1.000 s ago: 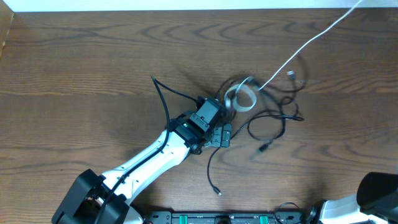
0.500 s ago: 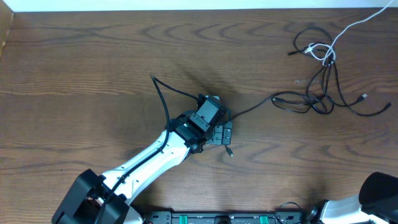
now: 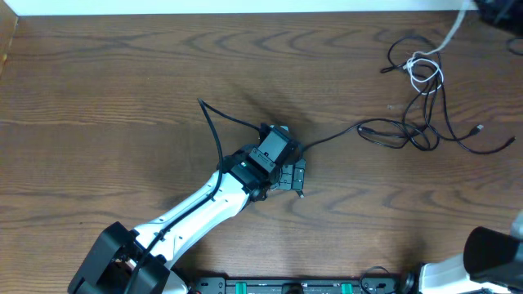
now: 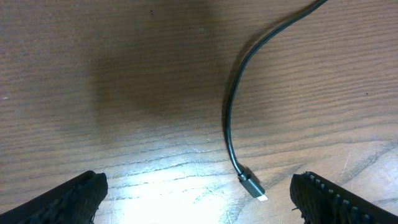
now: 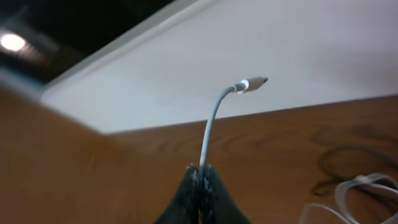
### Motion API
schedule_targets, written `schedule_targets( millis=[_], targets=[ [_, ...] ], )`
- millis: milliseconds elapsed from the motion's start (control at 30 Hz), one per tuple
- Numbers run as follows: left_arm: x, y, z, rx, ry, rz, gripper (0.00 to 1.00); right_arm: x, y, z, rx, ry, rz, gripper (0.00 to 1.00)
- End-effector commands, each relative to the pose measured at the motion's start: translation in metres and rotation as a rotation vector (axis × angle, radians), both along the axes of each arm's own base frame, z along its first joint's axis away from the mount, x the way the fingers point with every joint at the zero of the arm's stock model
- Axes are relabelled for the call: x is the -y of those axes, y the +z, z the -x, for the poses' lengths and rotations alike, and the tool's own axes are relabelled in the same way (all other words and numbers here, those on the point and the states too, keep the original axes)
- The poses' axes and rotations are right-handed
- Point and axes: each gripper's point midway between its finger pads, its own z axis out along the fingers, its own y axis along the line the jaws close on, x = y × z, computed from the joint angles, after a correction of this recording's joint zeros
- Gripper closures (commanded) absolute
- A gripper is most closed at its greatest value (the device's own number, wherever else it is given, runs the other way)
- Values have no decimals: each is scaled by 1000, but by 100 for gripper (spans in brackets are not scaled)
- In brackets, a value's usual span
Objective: Untangle cables
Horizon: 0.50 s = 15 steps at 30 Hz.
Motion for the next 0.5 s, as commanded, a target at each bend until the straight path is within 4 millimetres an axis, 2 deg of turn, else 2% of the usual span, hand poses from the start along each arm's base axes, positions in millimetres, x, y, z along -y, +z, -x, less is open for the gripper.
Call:
schedule_targets(
  millis=[0,133,267,367,467],
  targets=[
    [-2,3,-2,16,2,-7,2,-51,7,7,64,152,62,99],
    [7,11,-11,65,-10,30,2,-103,9,15,83,272,68,99],
    [26,35,-31,200,-84,96,2,-147,20,25,117,366,33,99],
    [38,51,-45,278,-82,160,2,-173,43,33,171,448,-50,99],
    [42,58,-50,307,-81,182,2,-191,74,45,234,534,-153,99]
  ],
)
